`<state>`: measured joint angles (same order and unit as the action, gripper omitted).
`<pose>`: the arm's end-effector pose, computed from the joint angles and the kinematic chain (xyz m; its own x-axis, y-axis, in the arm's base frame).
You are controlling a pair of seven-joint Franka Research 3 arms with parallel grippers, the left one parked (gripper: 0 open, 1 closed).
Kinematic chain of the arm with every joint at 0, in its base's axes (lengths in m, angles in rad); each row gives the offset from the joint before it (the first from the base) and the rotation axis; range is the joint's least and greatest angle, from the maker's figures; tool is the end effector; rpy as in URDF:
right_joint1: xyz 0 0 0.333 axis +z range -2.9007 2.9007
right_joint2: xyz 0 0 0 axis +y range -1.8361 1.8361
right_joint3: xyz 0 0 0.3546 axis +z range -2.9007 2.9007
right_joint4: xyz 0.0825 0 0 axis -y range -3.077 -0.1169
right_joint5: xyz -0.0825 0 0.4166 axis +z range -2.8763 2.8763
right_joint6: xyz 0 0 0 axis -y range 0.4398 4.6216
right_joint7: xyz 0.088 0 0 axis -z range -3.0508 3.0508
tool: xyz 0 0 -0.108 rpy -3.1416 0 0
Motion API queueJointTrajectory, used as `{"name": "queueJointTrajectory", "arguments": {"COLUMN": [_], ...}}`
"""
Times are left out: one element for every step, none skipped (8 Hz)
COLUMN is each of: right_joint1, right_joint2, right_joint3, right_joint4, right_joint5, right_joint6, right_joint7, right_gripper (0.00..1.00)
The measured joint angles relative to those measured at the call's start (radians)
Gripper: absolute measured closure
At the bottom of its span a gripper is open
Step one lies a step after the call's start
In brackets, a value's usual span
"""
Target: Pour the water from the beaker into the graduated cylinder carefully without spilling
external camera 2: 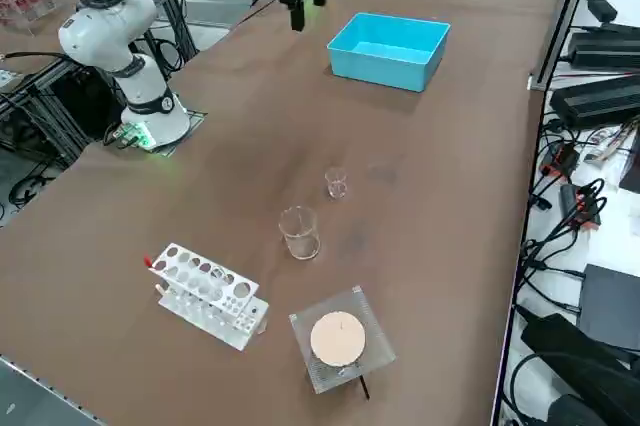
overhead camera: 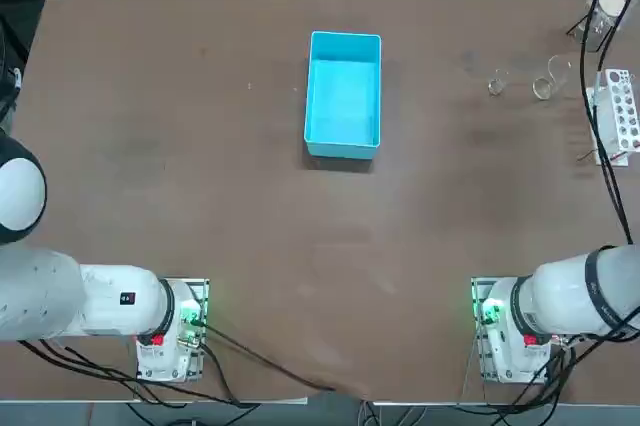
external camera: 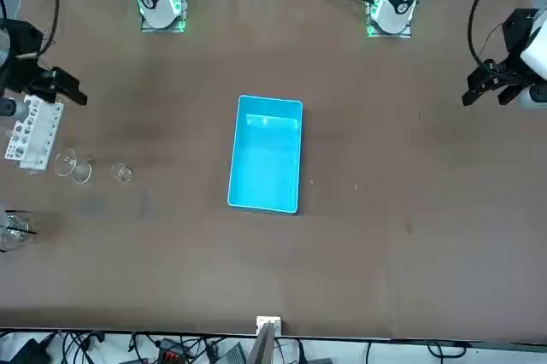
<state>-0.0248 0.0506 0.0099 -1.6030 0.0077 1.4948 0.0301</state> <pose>0.5921 -0.0081 0.6102 0.9864 -0.0441 -0.1583 -0.0453 -0.9990 -0.0034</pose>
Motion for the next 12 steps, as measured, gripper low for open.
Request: {"name": "queueJointTrajectory", "arguments": {"right_joint1": [0.001,0.003,0.005,0.009,0.017,0.029,0.047,0.074,0.105,0.135,0.164,0.193], "right_joint2": [0.004,0.007,0.009,0.013,0.024,0.042,0.062,0.085,0.109,0.131,0.152,0.171], "right_joint3": [0.001,0.005,0.010,0.014,0.016,0.016,0.016,0.016,0.017,0.018,0.019,0.020], "right_joint4": [0.001,0.001,0.000,-0.001,-0.003,-0.005,-0.005,-0.006,-0.007,-0.008,-0.012,-0.026], "right_joint5": [-0.050,-0.101,-0.134,-0.156,-0.185,-0.219,-0.261,-0.298,-0.324,-0.336,-0.342,-0.349], "right_joint6": [-0.050,-0.100,-0.125,-0.133,-0.135,-0.135,-0.135,-0.135,-0.134,-0.126,-0.109,-0.078], "right_joint7": [0.012,0.067,0.174,0.295,0.407,0.514,0.623,0.736,0.849,0.950,1.046,1.150], "right_gripper": [0.00,0.00,0.00,0.00,0.00,0.00,0.00,0.00,0.00,0.00,0.00,0.00]}}
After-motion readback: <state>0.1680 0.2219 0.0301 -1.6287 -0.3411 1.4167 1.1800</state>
